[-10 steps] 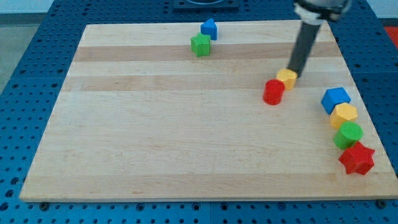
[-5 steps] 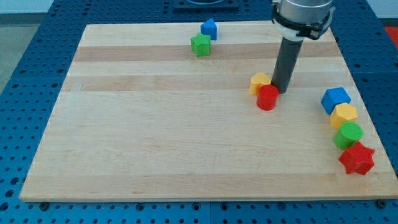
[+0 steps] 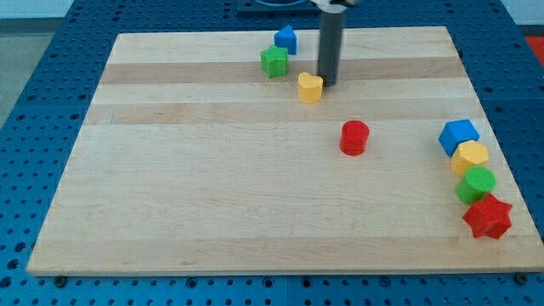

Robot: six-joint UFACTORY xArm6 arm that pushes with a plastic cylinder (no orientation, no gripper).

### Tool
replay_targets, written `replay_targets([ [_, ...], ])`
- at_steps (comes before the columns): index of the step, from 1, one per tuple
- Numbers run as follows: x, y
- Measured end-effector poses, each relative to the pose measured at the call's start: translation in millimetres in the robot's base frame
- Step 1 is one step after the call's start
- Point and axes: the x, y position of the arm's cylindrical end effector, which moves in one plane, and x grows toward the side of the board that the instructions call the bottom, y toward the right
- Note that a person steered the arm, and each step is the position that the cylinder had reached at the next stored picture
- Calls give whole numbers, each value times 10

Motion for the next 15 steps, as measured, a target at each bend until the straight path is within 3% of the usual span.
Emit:
replay_targets([
  [1, 220, 841],
  [3, 195, -701],
  [5, 244, -826],
  [6, -174, -837],
  [7, -42, -917],
  [8, 784, -953],
  [9, 1542, -410],
  [10, 1285, 81],
  [11, 736, 224],
  [12, 771, 575],
  [13, 341, 672],
  [14, -627, 672],
  [15, -659, 558],
])
